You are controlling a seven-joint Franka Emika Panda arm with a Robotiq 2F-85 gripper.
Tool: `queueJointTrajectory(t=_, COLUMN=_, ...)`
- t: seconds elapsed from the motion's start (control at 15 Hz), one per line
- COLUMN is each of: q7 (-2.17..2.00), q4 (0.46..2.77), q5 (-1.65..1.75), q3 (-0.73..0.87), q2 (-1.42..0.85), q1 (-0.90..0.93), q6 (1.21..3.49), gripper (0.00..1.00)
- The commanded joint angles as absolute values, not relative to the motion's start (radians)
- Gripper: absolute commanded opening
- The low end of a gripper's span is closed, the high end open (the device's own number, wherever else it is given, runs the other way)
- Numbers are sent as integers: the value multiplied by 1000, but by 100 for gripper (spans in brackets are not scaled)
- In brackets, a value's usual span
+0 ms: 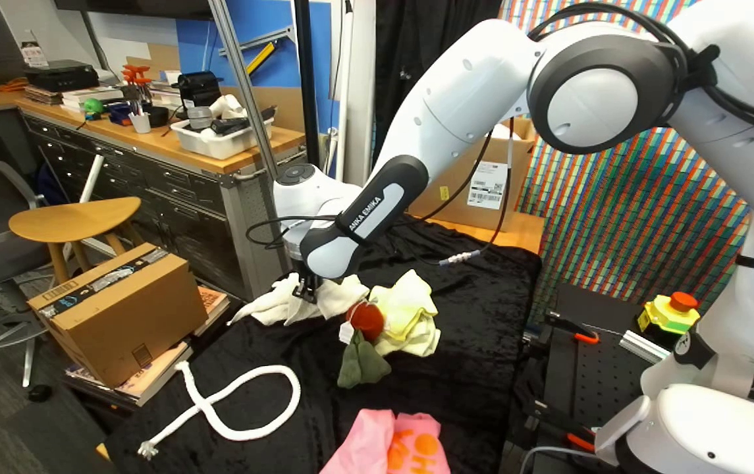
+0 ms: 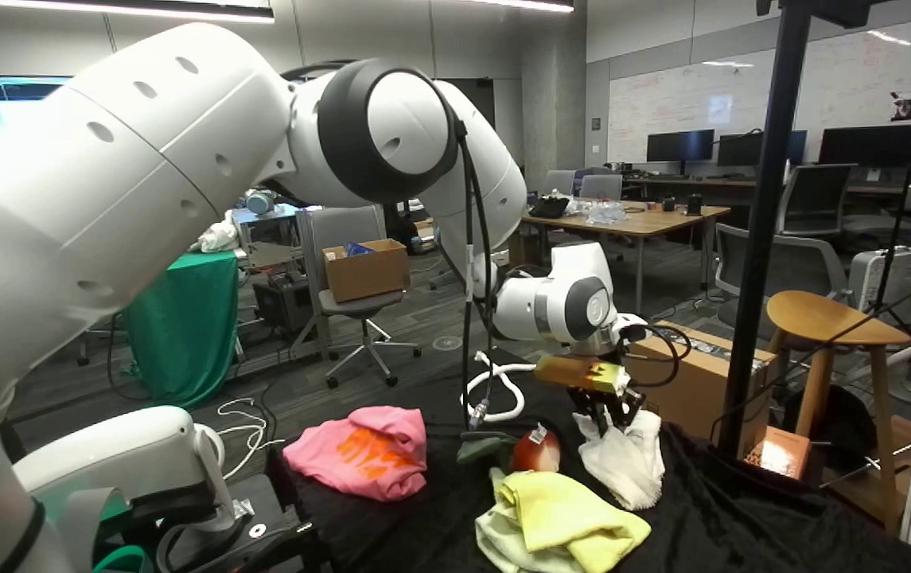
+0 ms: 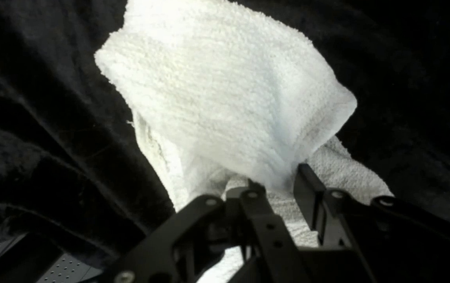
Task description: Pile all the objects on the table
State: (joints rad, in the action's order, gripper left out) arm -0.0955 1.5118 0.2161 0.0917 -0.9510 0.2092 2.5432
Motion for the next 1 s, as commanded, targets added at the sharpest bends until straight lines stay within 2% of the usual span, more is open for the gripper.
queueJointTrajectory(t=0.0, q7=-109, q4=1520, q5=231, q3=105, q2=-924, q1=218, q6=2538, gripper=1)
queueJointTrajectory(t=0.47, q7=-105, q4=1614, q5=245, q3=113, q2=-816, q1=223, q6=2542, gripper=1)
queueJointTrajectory(t=0.93, q7=-117, q4=1867, q5=317, q3=116, q2=-541, q1=247, q6=2551, gripper=1)
